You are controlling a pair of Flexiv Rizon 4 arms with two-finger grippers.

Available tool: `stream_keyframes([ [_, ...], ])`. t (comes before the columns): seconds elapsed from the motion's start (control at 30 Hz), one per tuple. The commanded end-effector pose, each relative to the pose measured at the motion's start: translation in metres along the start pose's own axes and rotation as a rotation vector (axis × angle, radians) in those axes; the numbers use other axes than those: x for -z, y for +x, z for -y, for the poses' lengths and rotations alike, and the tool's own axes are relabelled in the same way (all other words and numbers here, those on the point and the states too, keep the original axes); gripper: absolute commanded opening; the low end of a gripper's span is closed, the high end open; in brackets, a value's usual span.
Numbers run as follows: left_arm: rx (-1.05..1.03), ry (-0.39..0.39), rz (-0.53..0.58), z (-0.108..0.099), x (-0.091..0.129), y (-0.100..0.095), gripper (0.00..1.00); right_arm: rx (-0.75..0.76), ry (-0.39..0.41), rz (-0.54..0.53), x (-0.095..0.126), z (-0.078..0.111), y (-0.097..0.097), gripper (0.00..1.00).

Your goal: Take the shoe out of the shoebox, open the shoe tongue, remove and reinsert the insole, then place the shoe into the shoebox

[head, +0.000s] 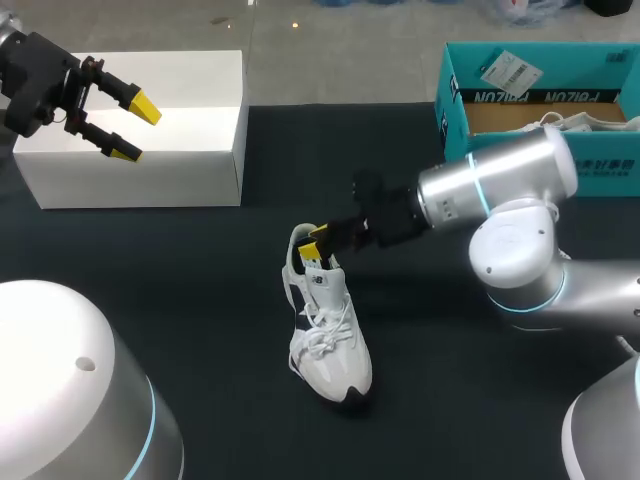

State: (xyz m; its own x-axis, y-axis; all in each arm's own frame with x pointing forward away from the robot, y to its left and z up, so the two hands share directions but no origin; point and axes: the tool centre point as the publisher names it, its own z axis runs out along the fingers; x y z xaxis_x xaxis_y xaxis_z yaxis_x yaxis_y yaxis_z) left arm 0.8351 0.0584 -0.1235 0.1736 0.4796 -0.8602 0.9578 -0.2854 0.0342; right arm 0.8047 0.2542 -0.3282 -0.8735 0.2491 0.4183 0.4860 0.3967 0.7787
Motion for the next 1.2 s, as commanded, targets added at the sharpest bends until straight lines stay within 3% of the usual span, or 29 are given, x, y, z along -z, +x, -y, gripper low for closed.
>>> stream_keyframes([
  [0.03, -0.001, 0.002, -0.002, 0.0, 0.001, 0.0, 1.0, -0.004, 0.032, 0.025, 0.01, -0.005, 0.005, 0.69],
  [0.2, -0.001, 0.002, -0.002, 0.0, 0.001, 0.0, 1.0, -0.002, 0.048, 0.066, 0.022, -0.009, 0.002, 0.71],
  [0.27, -0.001, 0.002, -0.002, 0.0, 0.001, 0.0, 1.0, -0.004, 0.043, 0.088, 0.025, -0.011, -0.001, 0.63],
  [0.3, -0.001, 0.002, -0.002, 0.0, 0.001, 0.0, 1.0, -0.005, 0.038, 0.102, 0.027, -0.012, -0.002, 0.5],
  [0.37, -0.001, 0.002, -0.002, 0.0, 0.001, 0.0, 1.0, -0.009, 0.032, 0.148, 0.032, -0.016, -0.004, 0.33],
  [0.43, -0.001, 0.002, -0.002, 0.0, 0.001, 0.0, 1.0, -0.048, 0.044, 0.249, 0.037, -0.021, -0.006, 0.0],
  [0.57, -0.001, 0.002, -0.002, 0.0, 0.001, 0.0, 1.0, -0.183, 0.049, 0.44, 0.048, -0.024, -0.009, 0.0],
  [0.67, -0.001, 0.002, -0.002, 0.0, 0.001, 0.0, 1.0, -0.207, 0.108, 0.51, 0.052, -0.023, -0.006, 0.0],
  [0.8, -0.001, 0.002, -0.002, 0.0, 0.001, 0.0, 1.0, -0.214, 0.157, 0.56, 0.055, -0.025, -0.002, 0.0],
  [1.2, -0.001, 0.002, -0.002, 0.0, 0.001, 0.0, 1.0, -0.214, 0.157, 0.56, 0.055, -0.025, -0.002, 0.0],
])
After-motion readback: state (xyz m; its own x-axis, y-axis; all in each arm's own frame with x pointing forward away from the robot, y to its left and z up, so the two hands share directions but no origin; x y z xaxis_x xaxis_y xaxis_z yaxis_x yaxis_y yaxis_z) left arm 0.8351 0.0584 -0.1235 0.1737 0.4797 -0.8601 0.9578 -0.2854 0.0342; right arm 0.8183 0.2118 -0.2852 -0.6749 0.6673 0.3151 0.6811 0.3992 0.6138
